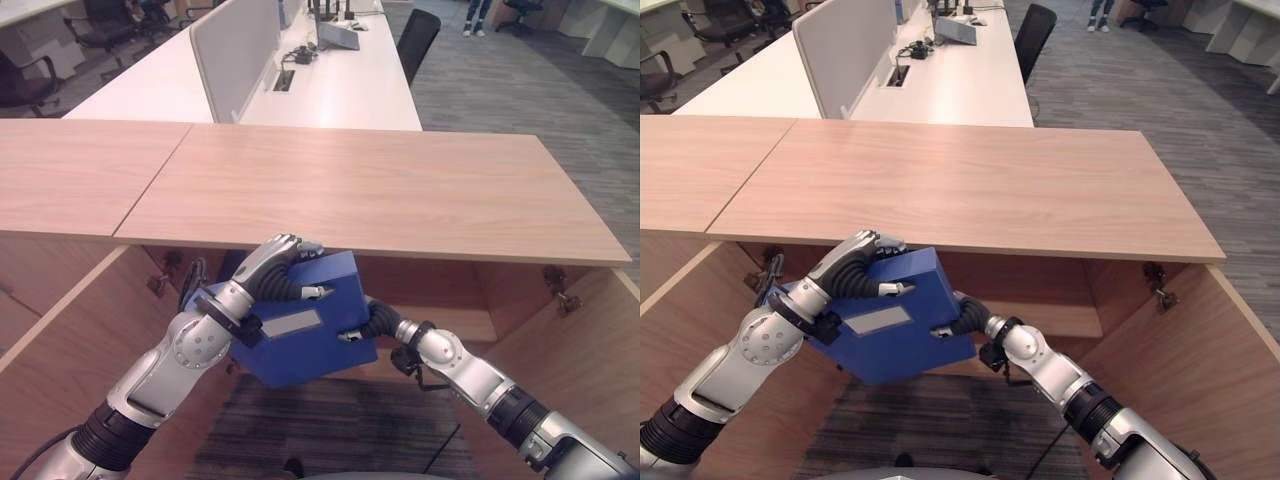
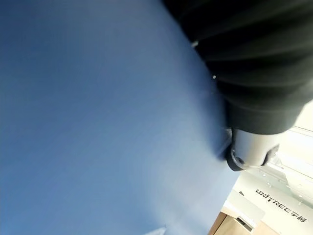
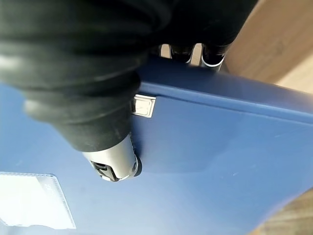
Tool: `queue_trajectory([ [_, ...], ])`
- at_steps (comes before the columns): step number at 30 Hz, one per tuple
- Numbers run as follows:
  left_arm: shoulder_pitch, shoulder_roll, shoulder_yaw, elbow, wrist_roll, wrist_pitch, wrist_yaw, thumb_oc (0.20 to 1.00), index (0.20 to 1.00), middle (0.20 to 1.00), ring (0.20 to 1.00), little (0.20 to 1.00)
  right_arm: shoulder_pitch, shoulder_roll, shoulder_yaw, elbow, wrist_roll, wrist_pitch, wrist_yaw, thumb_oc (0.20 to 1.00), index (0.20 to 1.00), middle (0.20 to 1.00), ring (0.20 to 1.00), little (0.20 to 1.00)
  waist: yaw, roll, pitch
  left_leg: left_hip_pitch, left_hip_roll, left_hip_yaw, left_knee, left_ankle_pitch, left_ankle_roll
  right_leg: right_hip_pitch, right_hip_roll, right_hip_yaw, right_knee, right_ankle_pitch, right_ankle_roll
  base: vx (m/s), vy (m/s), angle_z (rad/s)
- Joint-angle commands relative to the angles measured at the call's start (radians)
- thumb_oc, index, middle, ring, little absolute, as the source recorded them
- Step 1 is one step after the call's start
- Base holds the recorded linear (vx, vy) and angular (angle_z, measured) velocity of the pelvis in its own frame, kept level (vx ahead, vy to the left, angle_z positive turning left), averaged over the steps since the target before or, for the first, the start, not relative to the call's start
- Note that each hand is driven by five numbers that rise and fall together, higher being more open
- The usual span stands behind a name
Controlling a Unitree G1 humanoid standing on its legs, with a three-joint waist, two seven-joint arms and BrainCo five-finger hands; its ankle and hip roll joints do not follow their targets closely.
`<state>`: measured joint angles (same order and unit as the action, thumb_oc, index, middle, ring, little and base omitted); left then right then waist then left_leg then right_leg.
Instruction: Put the empty folder in the office cabinet
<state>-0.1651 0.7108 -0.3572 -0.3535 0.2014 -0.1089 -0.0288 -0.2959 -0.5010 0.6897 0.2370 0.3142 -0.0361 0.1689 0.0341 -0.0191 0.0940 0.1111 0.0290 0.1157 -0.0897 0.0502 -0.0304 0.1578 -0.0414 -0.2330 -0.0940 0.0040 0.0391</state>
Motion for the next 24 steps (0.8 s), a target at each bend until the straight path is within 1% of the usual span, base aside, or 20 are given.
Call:
queue_trajectory([
  [1,-0.164,-0.156,-0.095,-0.07,-0.19,-0.114,0.042,0.238,0.238,0.238,0.238,0.238,-0.039,0.195,0.029,-0.075,0.397,-0.049,0.043,0.2,0.2,0.2,0.2,0.2,-0.005,-0.032,-0.018,0.041,-0.019,-0.023,0.002,-0.125,0.008,-0.013,-0.02,0.001,0.007,-0.031,0.058,0.0,0.0,0.0],
  [2,-0.154,-0.16,-0.092,-0.063,-0.205,-0.108,0.038,0.47,0.47,0.47,0.47,0.47,-0.04,0.201,0.026,-0.07,0.419,-0.047,0.041,0.2,0.2,0.2,0.2,0.2,-0.003,-0.032,-0.019,0.042,-0.018,-0.023,0.002,-0.125,0.007,-0.013,-0.02,0.001,0.007,-0.031,0.058,0.0,0.0,0.0],
  [3,-0.144,-0.163,-0.091,-0.055,-0.223,-0.101,0.03,0.517,0.517,0.517,0.517,0.517,-0.035,0.206,0.025,-0.071,0.434,-0.042,0.041,0.2,0.2,0.2,0.2,0.2,-0.003,-0.032,-0.018,0.042,-0.018,-0.022,0.002,-0.125,0.007,-0.013,-0.02,0.001,0.007,-0.03,0.058,0.0,0.0,0.0],
  [4,-0.125,-0.167,-0.087,-0.041,-0.246,-0.091,0.019,0.586,0.586,0.586,0.586,0.586,-0.025,0.21,0.023,-0.069,0.453,-0.04,0.046,0.2,0.2,0.2,0.2,0.2,-0.002,-0.033,-0.016,0.043,-0.018,-0.022,0.002,-0.124,0.006,-0.013,-0.02,0.0,0.007,-0.03,0.057,0.0,0.0,0.0],
  [5,-0.107,-0.168,-0.081,-0.033,-0.259,-0.086,0.013,0.912,0.912,0.912,0.912,0.912,-0.016,0.212,0.023,-0.063,0.464,-0.038,0.048,0.2,0.2,0.2,0.2,0.2,-0.002,-0.034,-0.017,0.043,-0.018,-0.022,0.002,-0.125,0.006,-0.013,-0.02,0.0,0.007,-0.03,0.057,0.0,0.0,0.0],
  [6,-0.087,-0.17,-0.077,-0.022,-0.272,-0.078,0.007,1.0,1.0,1.0,1.0,1.0,-0.006,0.211,0.023,-0.063,0.466,-0.031,0.047,0.2,0.2,0.2,0.2,0.2,-0.002,-0.034,-0.017,0.043,-0.017,-0.022,0.002,-0.124,0.006,-0.013,-0.02,-0.001,0.007,-0.03,0.057,0.0,0.0,0.0],
  [9,0.001,-0.165,-0.045,0.027,-0.297,-0.051,-0.018,1.0,1.0,1.0,1.0,1.0,0.053,0.205,0.001,-0.043,0.46,-0.016,0.05,0.2,0.2,0.2,0.2,0.2,0.0,-0.035,-0.015,0.043,-0.017,-0.022,0.002,-0.124,0.005,-0.013,-0.019,-0.001,0.007,-0.03,0.056,0.0,0.0,0.0],
  [13,0.06,-0.148,-0.017,0.058,-0.271,-0.039,-0.036,1.0,1.0,1.0,1.0,1.0,0.102,0.198,-0.023,-0.038,0.462,-0.01,0.057,0.2,0.2,0.2,0.2,0.2,0.0,-0.035,-0.015,0.041,-0.016,-0.023,0.002,-0.124,0.004,-0.014,-0.018,-0.002,0.007,-0.03,0.056,0.0,0.0,0.0],
  [14,0.076,-0.141,-0.009,0.071,-0.252,-0.036,-0.041,1.0,1.0,1.0,1.0,1.0,0.11,0.199,-0.031,-0.029,0.455,-0.009,0.052,0.2,0.2,0.2,0.2,0.2,0.001,-0.035,-0.014,0.042,-0.015,-0.024,0.002,-0.124,0.004,-0.014,-0.018,-0.002,0.007,-0.03,0.056,0.0,0.0,0.0],
  [15,0.111,-0.116,0.015,0.085,-0.209,-0.031,-0.055,1.0,1.0,1.0,1.0,1.0,0.152,0.186,-0.043,-0.033,0.43,0.0,0.062,0.2,0.2,0.2,0.2,0.2,0.0,-0.035,-0.011,0.041,-0.015,-0.024,0.002,-0.124,0.003,-0.014,-0.018,-0.002,0.007,-0.031,0.055,0.0,0.0,0.0],
  [20,0.192,-0.092,0.064,0.113,-0.154,-0.023,-0.063,1.0,1.0,1.0,1.0,1.0,0.189,0.181,-0.065,-0.018,0.397,0.005,0.062,0.2,0.2,0.2,0.2,0.2,0.001,-0.035,-0.011,0.04,-0.015,-0.026,0.002,-0.125,0.003,-0.015,-0.017,-0.001,0.007,-0.032,0.055,0.0,0.0,0.0],
  [21,0.215,-0.08,0.081,0.136,-0.107,-0.019,-0.063,1.0,1.0,1.0,1.0,1.0,0.198,0.181,-0.078,-0.001,0.381,0.006,0.056,0.2,0.2,0.2,0.2,0.2,0.003,-0.035,-0.01,0.039,-0.015,-0.027,0.002,-0.125,0.003,-0.015,-0.017,-0.003,0.007,-0.032,0.055,0.0,0.0,0.0],
  [22,0.217,-0.08,0.082,0.136,-0.105,-0.019,-0.063,1.0,1.0,1.0,1.0,1.0,0.199,0.182,-0.078,0.0,0.38,0.006,0.056,0.2,0.2,0.2,0.2,0.2,0.002,-0.035,-0.011,0.039,-0.015,-0.027,0.002,-0.125,0.003,-0.015,-0.017,-0.003,0.007,-0.032,0.055,0.0,0.0,0.0],
  [23,0.232,-0.075,0.09,0.155,-0.07,-0.014,-0.066,1.0,1.0,1.0,1.0,1.0,0.198,0.183,-0.083,0.011,0.369,0.009,0.055,0.2,0.2,0.2,0.2,0.2,0.004,-0.035,-0.01,0.039,-0.015,-0.027,0.002,-0.125,0.003,-0.016,-0.016,-0.002,0.007,-0.033,0.054,0.0,0.0,0.0],
  [24,0.256,-0.06,0.1,0.187,-0.01,-0.004,-0.068,1.0,1.0,1.0,1.0,1.0,0.2,0.185,-0.092,0.033,0.343,0.015,0.048,0.2,0.2,0.2,0.2,0.2,0.006,-0.033,-0.006,0.037,-0.014,-0.025,0.002,-0.125,0.002,-0.018,-0.017,-0.004,0.007,-0.032,0.056,0.0,0.0,0.0],
])
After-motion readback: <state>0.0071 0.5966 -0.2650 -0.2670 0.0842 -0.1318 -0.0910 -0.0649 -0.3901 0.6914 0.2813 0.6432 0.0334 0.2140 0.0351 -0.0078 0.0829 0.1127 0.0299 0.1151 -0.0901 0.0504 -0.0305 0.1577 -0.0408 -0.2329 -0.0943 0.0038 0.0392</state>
